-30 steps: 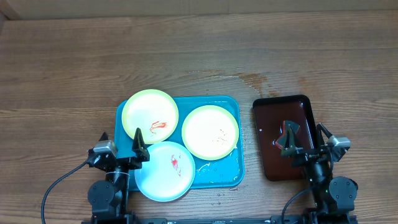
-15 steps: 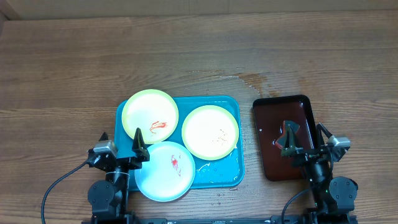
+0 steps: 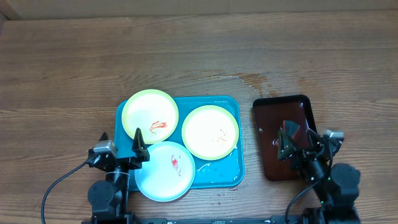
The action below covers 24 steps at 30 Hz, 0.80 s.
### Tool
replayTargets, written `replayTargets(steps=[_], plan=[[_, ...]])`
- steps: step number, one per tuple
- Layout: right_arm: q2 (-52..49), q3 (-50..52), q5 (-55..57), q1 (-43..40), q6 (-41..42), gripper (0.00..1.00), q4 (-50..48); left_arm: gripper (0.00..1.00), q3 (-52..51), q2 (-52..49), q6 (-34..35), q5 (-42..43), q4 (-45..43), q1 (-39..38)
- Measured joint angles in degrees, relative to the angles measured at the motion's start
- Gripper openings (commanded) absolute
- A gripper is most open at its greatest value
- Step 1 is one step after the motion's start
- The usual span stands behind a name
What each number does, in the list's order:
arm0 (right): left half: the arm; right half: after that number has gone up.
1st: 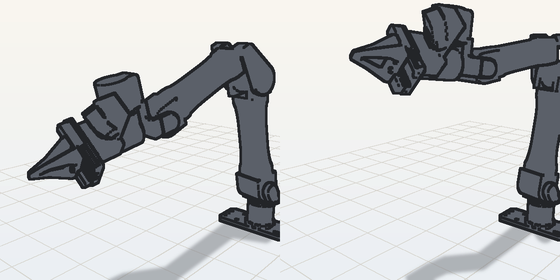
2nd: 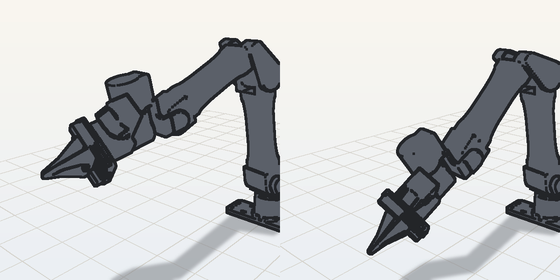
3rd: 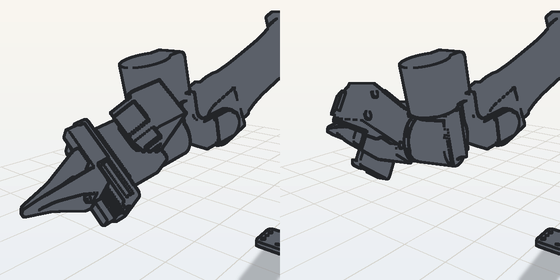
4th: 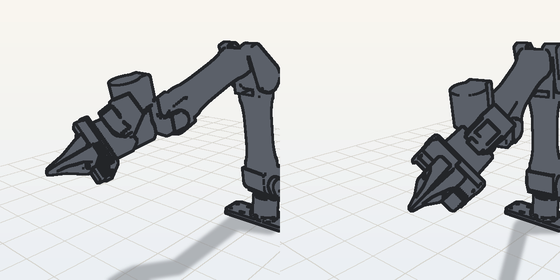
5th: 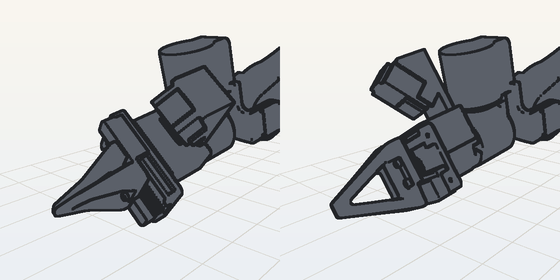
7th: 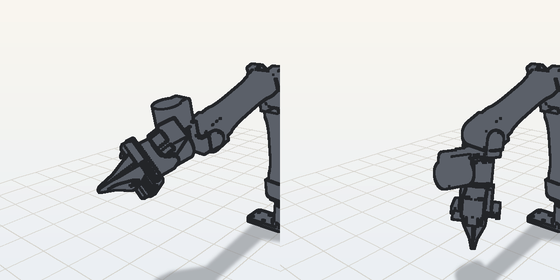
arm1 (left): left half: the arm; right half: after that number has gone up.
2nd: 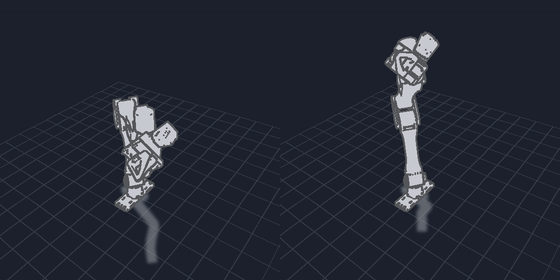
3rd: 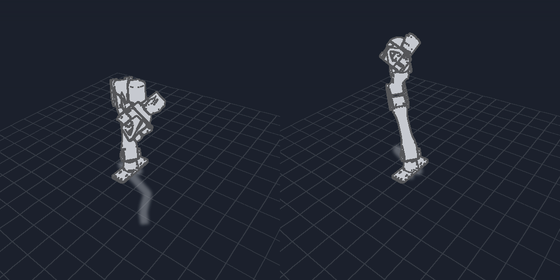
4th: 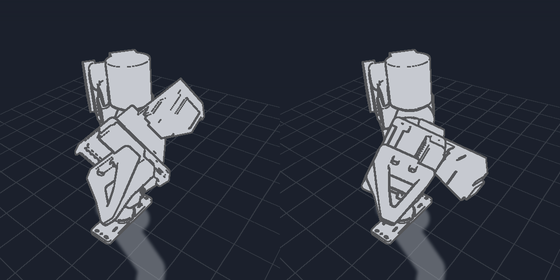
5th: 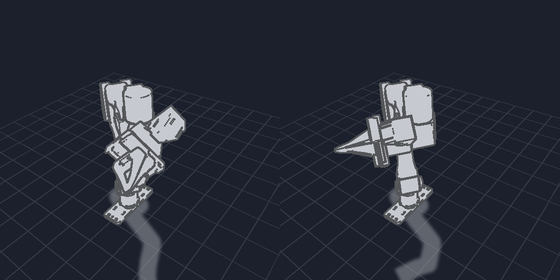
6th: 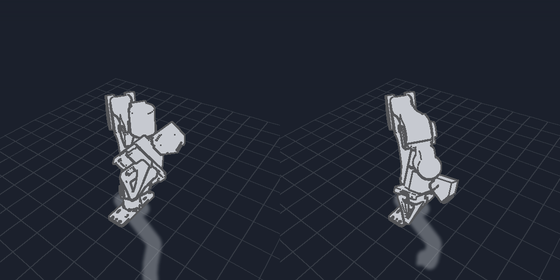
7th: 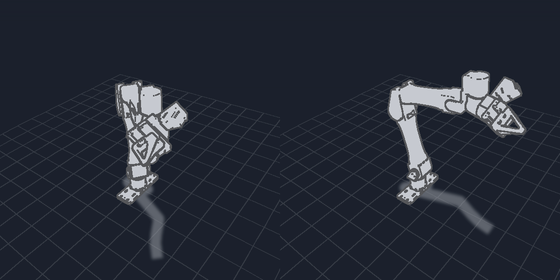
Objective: Clean dirty plates on tray and stack at the side
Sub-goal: 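Raise the right gripper over the sponge on the brown tray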
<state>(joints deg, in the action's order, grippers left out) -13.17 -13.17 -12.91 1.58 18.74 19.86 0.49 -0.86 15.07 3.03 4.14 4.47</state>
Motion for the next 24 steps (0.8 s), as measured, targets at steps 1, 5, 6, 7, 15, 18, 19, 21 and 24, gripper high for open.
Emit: replayTargets(steps=[1, 5, 6, 7, 15, 18, 19, 21, 24], plan=[[-2.32, -2.93, -0.52, 0.00, 0.66, 1.00, 2.14, 1.00, 0.00, 0.00, 0.00, -0.02, 0.00, 0.00], [-15.06, -16.98, -4.68, 0.00, 2.01, 1.00, 12.20, 1.00, 0.00, 0.00, 0.00, 0.00, 0.09, 0.00], [-18.67, -20.87, -6.21, 0.02, 2.23, 1.00, 15.61, 1.00, 0.00, 0.00, 0.00, -0.02, 0.02, 0.00], [-22.36, -24.52, -7.98, 0.00, 2.23, 1.00, 17.92, 1.00, 0.00, 0.00, 0.00, -0.02, 0.07, 0.00], [-54.21, -52.54, -15.12, 0.00, 1.60, 1.00, 58.27, 1.00, 0.00, 0.02, 0.00, 0.00, 0.02, 0.00], [-62.45, -56.26, -12.33, 0.02, -0.04, 1.00, 64.96, 1.00, 0.00, 0.07, 0.00, 0.00, 0.02, 0.00], [-64.11, -56.37, -10.08, 0.02, -0.42, 1.00, 65.85, 1.00, 0.00, 0.07, 0.00, 0.00, 0.00, 0.00], [-66.58, -56.37, -3.69, 0.02, -0.83, 1.00, 66.16, 1.00, 0.00, 0.07, 0.00, 0.00, 0.04, 0.00], [-67.52, -56.37, 5.31, 0.04, -1.20, 1.00, 61.26, 1.00, 0.00, 0.07, 0.00, 0.00, 0.04, 0.00]])
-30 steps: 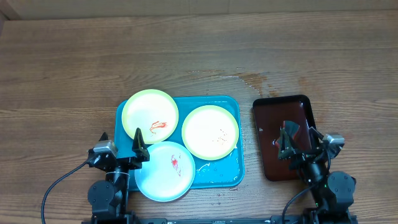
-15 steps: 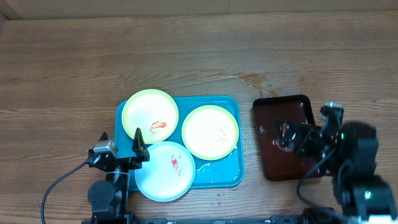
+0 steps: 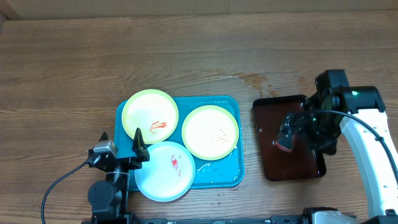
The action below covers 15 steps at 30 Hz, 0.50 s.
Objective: Clean dirty plates on tray and stack at the side
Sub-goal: 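Raise the right gripper over the sponge on the brown tray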
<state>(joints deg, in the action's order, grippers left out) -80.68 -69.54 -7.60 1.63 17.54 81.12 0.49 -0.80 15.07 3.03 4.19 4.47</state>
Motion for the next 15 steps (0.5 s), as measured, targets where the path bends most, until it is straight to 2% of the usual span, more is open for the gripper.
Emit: replayTargets(steps=[5, 15], plan=[[-0.07, 0.00, 7.50, 0.00, -0.68, 1.00, -13.03, 1.00, 0.00, 0.00, 0.00, 0.00, 0.00, 0.00], [-0.07, 0.00, 5.62, 0.00, -0.87, 1.00, -14.03, 1.00, 0.00, 0.00, 0.00, -0.57, 0.09, 0.00]])
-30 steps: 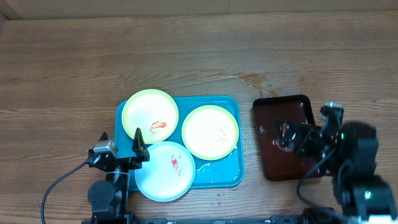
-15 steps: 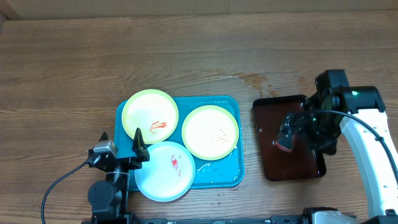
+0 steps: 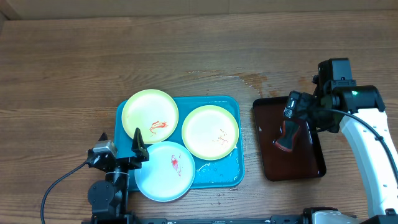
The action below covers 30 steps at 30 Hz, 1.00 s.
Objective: Clean dirty plates on tray and stack at the side
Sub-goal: 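Raise the right gripper over the sponge on the brown tray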
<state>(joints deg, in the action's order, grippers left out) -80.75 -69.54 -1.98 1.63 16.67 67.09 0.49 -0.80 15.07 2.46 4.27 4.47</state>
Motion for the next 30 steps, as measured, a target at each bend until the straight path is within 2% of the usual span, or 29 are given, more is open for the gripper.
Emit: replayTargets(steps=[6, 13, 17, 24, 25, 26, 30], plan=[[0.00, 0.00, -2.82, 0.00, -0.02, 1.00, 1.42, 1.00, 0.00, 0.00, 0.31, 0.31, -1.38, 0.00], [0.00, 0.00, -4.20, 0.00, -0.42, 1.00, 3.32, 1.00, 0.22, -0.15, 0.37, 8.92, -0.55, 0.00], [0.00, 0.00, -4.68, -0.02, -1.05, 1.00, 4.33, 1.00, 5.53, -6.25, -0.79, 10.88, 2.93, 0.00], [-0.07, -0.02, -5.68, 0.00, -1.33, 1.00, 4.31, 1.00, 29.59, -35.89, -3.08, 14.60, 8.92, 0.00], [-0.11, -0.02, -5.73, 0.00, -1.33, 1.00, 4.55, 1.00, 34.77, -41.57, -3.28, 16.50, 13.94, 0.00], [-0.11, -0.02, -5.73, 0.00, -1.36, 1.00, 4.48, 1.00, 36.65, -44.04, -3.32, 17.07, 14.58, 0.00], [-0.13, -0.07, -5.70, 0.00, -1.46, 1.00, 4.46, 1.00, 56.17, -67.06, -4.72, 21.86, 33.07, -1.84]])
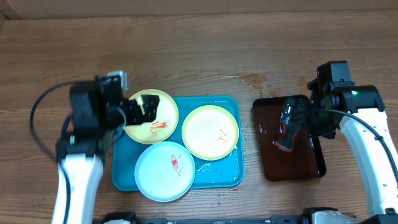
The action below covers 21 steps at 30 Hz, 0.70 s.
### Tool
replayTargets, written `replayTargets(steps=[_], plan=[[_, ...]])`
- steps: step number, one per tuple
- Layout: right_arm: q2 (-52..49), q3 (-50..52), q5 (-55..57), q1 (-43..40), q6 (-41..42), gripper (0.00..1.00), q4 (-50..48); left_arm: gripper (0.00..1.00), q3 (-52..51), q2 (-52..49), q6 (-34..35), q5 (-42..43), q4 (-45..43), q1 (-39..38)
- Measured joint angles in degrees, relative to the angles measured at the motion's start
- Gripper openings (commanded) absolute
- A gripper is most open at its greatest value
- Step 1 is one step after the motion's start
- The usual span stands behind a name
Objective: Clean dirty plates on tray and stack at the side
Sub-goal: 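Raise the right gripper over the sponge on the brown tray, then move the left gripper to the rim of the right yellow plate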
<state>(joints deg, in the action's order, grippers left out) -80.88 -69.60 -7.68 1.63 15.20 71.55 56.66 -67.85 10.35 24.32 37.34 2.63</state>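
Note:
A teal tray (217,180) carries three plates. The yellow-green plate (158,124) at its back left has a red smear. A second yellow-green plate (210,131) at the back right has faint marks. At the front lies a pale blue plate (165,171) with a red spot. My left gripper (142,109) hangs over the back-left plate, its fingers apart with nothing between them. My right gripper (285,140) reaches down into the dark brown tray (298,168), its tip at a small dark thing with a red edge (282,147). Its grip is hidden.
Wet patches (249,79) glisten on the wooden table (199,43) behind the trays. The dark brown tray stands just right of the teal tray with a narrow gap between them. The left arm's cable (38,118) loops at the left.
My left arm has left its rest place at the front edge and now reaches over the back-left plate. My right gripper has shifted slightly lower over the dark tray.
Both arms first rested at the front edge, with the right gripper over the dark tray's front. The right arm then stood raised with its gripper pointing into the dark tray, and it stayed there. The left arm stayed parked until now, when it hangs over the back-left plate.

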Motion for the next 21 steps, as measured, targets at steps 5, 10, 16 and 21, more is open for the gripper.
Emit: replayTargets(steps=[5, 10, 16, 21], plan=[[-0.02, 0.00, -0.04, 0.00, -0.02, 1.00, 0.04, 1.00, 9.84, -15.37, -1.64, 2.19, 10.27, -3.82], [-0.02, 0.00, -0.04, 0.00, -0.09, 1.00, 0.55, 1.00, 10.25, -25.51, -2.27, 3.82, 12.90, -4.81], [-0.02, 0.00, -0.22, 0.00, -0.22, 1.00, 2.05, 1.00, 14.73, -27.65, -2.89, -6.49, 22.18, -9.27], [-0.02, 0.00, -2.32, 0.00, -0.22, 1.00, 2.21, 1.00, 24.90, -27.63, -3.08, -16.48, 24.44, -20.87]])
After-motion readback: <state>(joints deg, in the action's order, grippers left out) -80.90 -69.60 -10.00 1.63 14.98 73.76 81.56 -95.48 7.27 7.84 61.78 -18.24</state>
